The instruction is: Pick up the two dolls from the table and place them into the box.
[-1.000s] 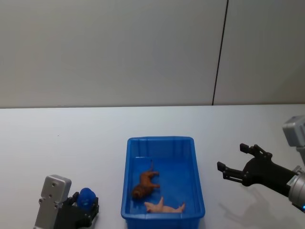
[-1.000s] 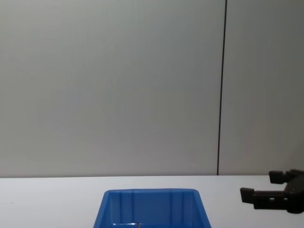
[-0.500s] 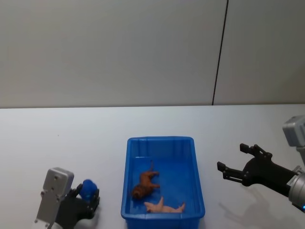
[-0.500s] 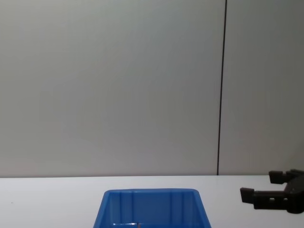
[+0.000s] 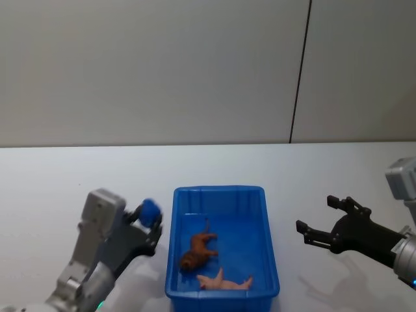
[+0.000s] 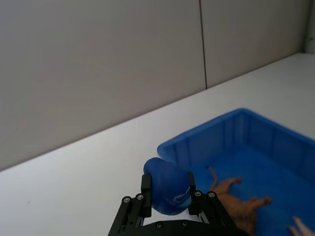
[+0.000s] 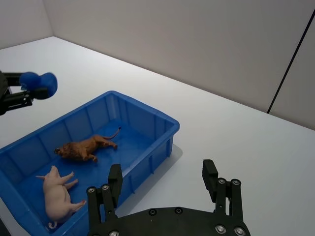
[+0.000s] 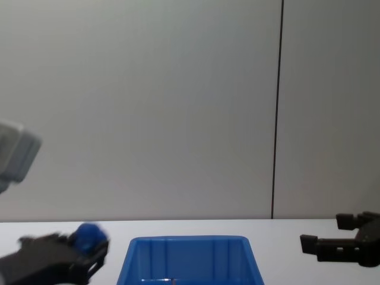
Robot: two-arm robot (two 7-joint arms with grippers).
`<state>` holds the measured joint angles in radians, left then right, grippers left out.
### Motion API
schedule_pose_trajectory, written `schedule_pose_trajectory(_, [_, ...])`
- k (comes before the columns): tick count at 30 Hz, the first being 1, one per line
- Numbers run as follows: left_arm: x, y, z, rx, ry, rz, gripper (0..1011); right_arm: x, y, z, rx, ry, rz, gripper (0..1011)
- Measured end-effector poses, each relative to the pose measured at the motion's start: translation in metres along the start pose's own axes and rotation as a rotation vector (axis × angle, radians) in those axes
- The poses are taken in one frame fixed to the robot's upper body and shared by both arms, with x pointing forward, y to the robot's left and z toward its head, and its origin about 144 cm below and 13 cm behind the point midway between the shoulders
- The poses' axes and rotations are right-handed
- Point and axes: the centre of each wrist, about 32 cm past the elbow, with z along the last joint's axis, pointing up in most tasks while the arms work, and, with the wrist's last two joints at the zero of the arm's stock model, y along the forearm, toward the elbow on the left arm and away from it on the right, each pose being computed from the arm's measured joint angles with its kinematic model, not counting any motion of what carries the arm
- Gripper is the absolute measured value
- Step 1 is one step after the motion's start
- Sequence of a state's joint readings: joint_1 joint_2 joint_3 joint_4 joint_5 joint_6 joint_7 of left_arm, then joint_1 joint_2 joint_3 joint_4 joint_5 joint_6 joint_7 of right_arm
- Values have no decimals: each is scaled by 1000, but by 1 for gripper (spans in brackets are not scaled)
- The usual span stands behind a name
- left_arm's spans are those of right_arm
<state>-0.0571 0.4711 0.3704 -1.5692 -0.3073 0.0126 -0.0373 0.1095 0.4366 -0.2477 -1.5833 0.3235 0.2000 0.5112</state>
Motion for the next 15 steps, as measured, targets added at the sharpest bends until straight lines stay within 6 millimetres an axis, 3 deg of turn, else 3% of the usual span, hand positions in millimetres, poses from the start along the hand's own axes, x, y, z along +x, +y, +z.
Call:
schedule_pose_trajectory(4, [-7, -11, 12, -48, -13, -40, 405, 0, 0, 0, 0, 0, 0, 1001])
schedule_pose_trajectory(9, [-18, -27, 27, -104, -24, -94, 551, 0, 0, 0, 0, 0, 0, 1001])
schedule_pose_trajectory(12, [-22, -33, 31, -124, -26, -115, 698, 0, 0, 0, 0, 0, 0, 1001])
schedule_pose_trajectory(15, [-26, -39, 37, -147, -29, -135, 755, 0, 0, 0, 0, 0, 0, 1001])
